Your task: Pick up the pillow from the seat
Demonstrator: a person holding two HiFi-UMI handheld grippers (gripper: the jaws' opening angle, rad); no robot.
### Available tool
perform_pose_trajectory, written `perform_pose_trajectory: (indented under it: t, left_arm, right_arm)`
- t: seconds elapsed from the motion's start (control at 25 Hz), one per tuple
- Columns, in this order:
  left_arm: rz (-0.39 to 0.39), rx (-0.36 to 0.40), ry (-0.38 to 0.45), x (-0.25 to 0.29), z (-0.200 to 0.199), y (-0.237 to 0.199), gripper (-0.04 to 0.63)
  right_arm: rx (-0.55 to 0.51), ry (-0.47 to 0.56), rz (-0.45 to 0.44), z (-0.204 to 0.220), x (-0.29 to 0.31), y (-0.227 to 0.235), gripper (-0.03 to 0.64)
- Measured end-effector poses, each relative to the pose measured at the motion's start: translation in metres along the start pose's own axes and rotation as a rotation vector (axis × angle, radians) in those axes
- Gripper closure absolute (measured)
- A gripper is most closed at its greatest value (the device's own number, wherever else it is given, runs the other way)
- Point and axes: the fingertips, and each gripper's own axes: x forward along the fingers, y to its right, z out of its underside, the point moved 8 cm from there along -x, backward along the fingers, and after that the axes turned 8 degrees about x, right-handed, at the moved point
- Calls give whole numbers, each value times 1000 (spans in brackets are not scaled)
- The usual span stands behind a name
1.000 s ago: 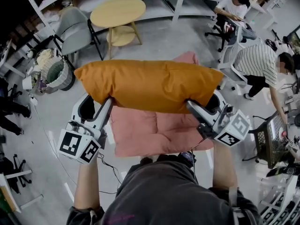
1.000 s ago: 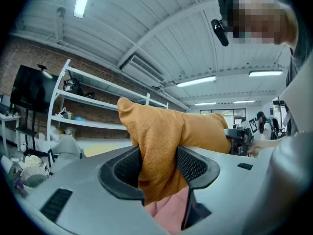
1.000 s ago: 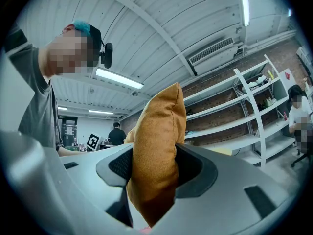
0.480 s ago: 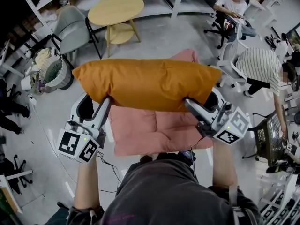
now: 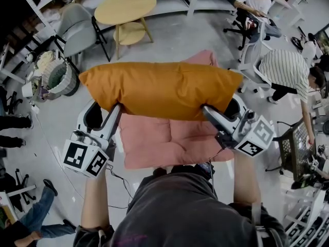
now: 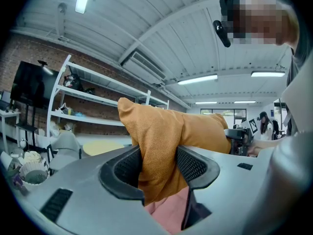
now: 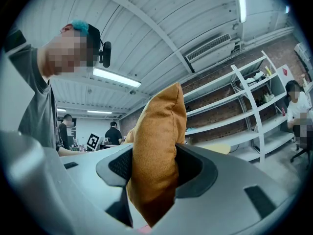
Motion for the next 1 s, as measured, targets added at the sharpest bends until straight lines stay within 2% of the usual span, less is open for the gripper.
perform_pose_trajectory:
  t: [0.36,0.52,1.0]
  left_arm:
    - [5,-12,-23,5,6,1,371]
    - [16,-33,-52,12,22,1,371]
    - [42,-219,-196,22,119,-3,373]
  right_arm:
    - [20,-12,12,5,-1,5,388]
    - [41,-40,31,14,-3,12,388]
    - [161,-199,106,84,3,34,388]
